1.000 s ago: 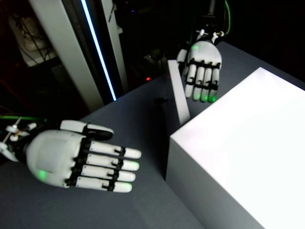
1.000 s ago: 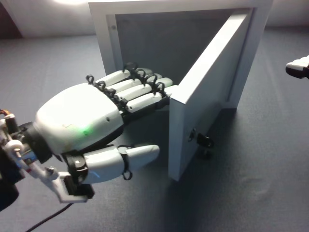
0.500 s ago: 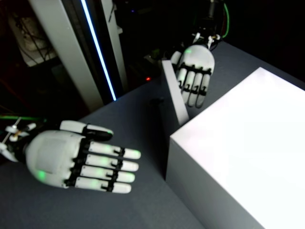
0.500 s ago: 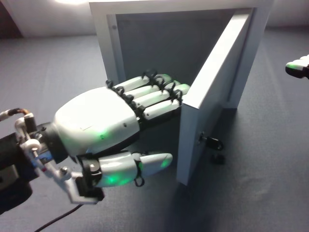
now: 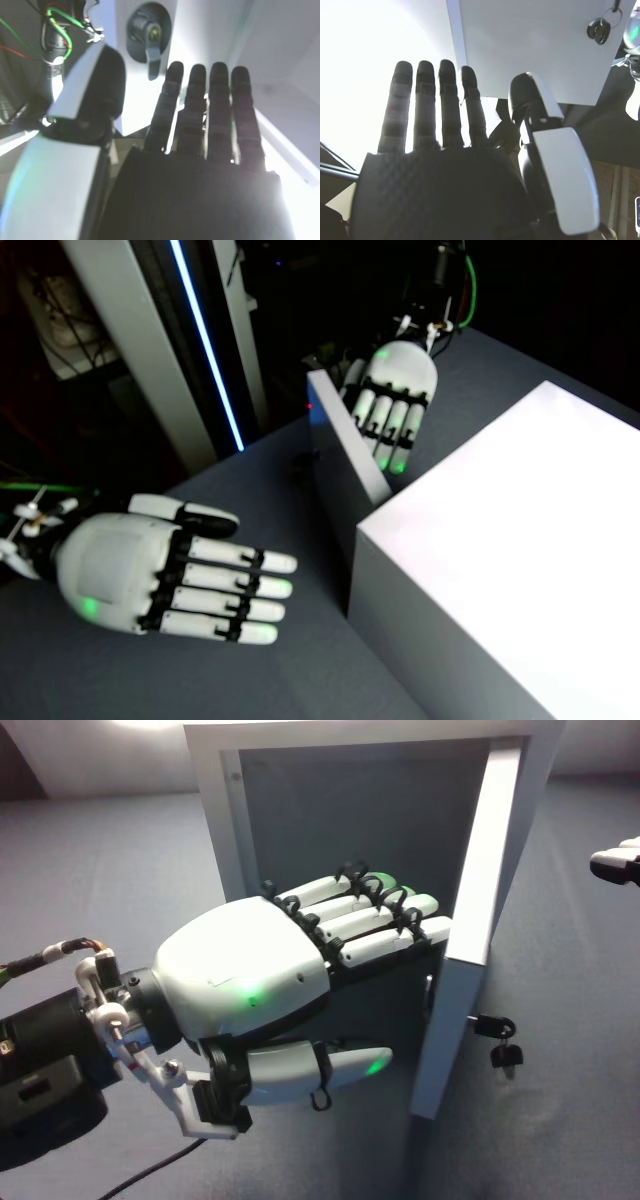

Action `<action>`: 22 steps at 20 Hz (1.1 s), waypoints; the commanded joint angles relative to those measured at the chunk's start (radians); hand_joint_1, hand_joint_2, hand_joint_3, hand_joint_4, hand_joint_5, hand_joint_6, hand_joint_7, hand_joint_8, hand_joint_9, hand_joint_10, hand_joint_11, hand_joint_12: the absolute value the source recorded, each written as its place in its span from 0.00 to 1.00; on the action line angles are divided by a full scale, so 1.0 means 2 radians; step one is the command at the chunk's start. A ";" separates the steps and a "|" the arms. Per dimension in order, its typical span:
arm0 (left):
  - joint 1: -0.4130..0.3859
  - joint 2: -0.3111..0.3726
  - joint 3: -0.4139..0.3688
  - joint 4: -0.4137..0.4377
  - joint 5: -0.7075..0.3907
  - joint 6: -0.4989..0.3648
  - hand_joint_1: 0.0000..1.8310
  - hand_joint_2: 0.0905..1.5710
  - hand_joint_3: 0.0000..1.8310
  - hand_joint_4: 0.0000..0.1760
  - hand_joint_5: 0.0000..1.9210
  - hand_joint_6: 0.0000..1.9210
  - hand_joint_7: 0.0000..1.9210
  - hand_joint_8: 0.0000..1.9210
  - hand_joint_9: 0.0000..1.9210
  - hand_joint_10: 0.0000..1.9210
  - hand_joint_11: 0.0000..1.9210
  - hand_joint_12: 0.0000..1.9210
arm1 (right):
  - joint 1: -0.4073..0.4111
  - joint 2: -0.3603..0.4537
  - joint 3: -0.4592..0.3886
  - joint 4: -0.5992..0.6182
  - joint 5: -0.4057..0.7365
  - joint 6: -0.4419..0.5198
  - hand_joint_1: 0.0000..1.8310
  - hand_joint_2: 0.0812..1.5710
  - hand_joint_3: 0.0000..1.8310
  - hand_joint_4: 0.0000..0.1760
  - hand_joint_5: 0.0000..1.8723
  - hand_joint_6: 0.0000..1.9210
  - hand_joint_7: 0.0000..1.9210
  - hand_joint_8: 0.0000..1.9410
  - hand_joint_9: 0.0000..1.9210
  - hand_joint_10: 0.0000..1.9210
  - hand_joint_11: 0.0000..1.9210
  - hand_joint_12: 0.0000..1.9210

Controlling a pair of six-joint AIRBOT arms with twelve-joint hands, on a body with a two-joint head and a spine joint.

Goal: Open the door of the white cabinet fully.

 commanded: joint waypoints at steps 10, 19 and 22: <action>-0.027 -0.037 0.015 0.016 -0.044 -0.003 0.16 0.90 0.00 0.00 0.11 0.00 0.10 0.00 0.09 0.00 0.01 0.24 | 0.005 -0.002 0.006 0.016 0.063 0.005 0.22 0.88 0.00 0.06 0.18 0.00 0.17 0.00 0.13 0.00 0.07 0.07; -0.049 -0.073 0.035 0.023 -0.033 -0.003 0.22 0.86 0.00 0.00 0.14 0.00 0.14 0.00 0.11 0.00 0.03 0.20 | 0.005 -0.004 0.010 0.015 0.063 0.005 0.25 0.88 0.00 0.00 0.17 0.00 0.16 0.00 0.11 0.00 0.00 0.20; -0.052 -0.080 0.039 0.023 -0.032 -0.003 0.27 0.82 0.00 0.00 0.09 0.00 0.10 0.00 0.08 0.00 0.02 0.15 | 0.005 -0.004 0.011 0.015 0.063 0.006 0.25 0.87 0.00 0.07 0.17 0.00 0.17 0.00 0.12 0.00 0.00 0.22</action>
